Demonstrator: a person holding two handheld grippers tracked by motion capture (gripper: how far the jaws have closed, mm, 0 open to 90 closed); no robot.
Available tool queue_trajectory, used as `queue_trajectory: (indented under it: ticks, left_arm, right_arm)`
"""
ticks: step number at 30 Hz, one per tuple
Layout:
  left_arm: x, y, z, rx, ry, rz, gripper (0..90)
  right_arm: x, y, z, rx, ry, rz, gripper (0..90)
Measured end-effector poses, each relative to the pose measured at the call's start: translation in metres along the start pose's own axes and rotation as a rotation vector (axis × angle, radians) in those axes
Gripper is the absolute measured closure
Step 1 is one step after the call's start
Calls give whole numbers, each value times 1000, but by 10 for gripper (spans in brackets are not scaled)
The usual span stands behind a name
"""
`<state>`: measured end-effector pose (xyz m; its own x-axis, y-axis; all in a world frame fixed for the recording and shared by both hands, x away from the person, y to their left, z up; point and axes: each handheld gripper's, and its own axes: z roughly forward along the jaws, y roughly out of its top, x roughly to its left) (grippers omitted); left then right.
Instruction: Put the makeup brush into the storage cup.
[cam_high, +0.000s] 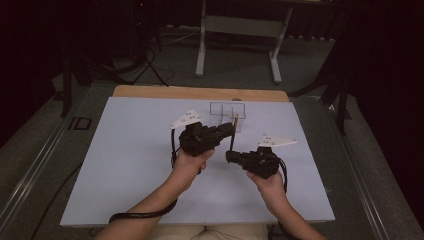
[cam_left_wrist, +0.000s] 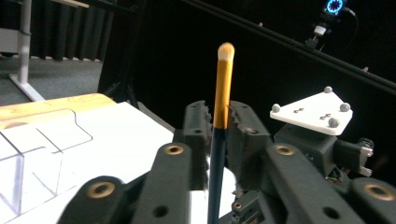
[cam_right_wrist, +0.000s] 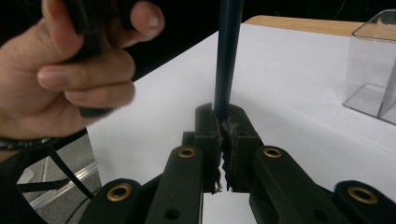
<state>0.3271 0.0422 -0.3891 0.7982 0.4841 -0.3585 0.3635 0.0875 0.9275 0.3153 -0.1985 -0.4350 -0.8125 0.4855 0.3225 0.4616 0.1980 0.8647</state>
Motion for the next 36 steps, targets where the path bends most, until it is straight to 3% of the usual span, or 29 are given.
queue_trajectory:
  ticks: [5,12,14,17,19,24,26,28,33,36]
  left_arm:
    - [-4,9,-4,51,-23,33,568]
    - [-4,13,-7,63,-32,54,462]
    - [-2,14,-6,67,-44,49,536]
    - [0,14,-5,84,-52,38,568]
    - [0,15,-4,105,-34,44,653]
    - [6,17,-3,127,-52,-4,760]
    - [5,18,-2,146,-41,11,760]
    - [3,20,-3,154,-14,28,817]
    - [0,18,-1,130,-15,47,845]
    - [-2,18,1,152,-20,72,847]
  right_arm:
    - [-1,0,-4,15,-29,-50,856]
    - [5,-1,0,44,-24,-118,856]
    - [6,-3,2,53,-22,-137,856]
    - [6,-3,2,54,-24,-142,856]
    - [7,-4,3,68,-35,-161,856]
    - [7,-5,4,81,-49,-186,856]
    - [6,-5,4,85,-52,-190,856]
    - [6,-5,4,89,-56,-189,856]
    - [4,-6,4,76,-61,-185,855]
    - [3,-7,4,80,-58,-183,853]
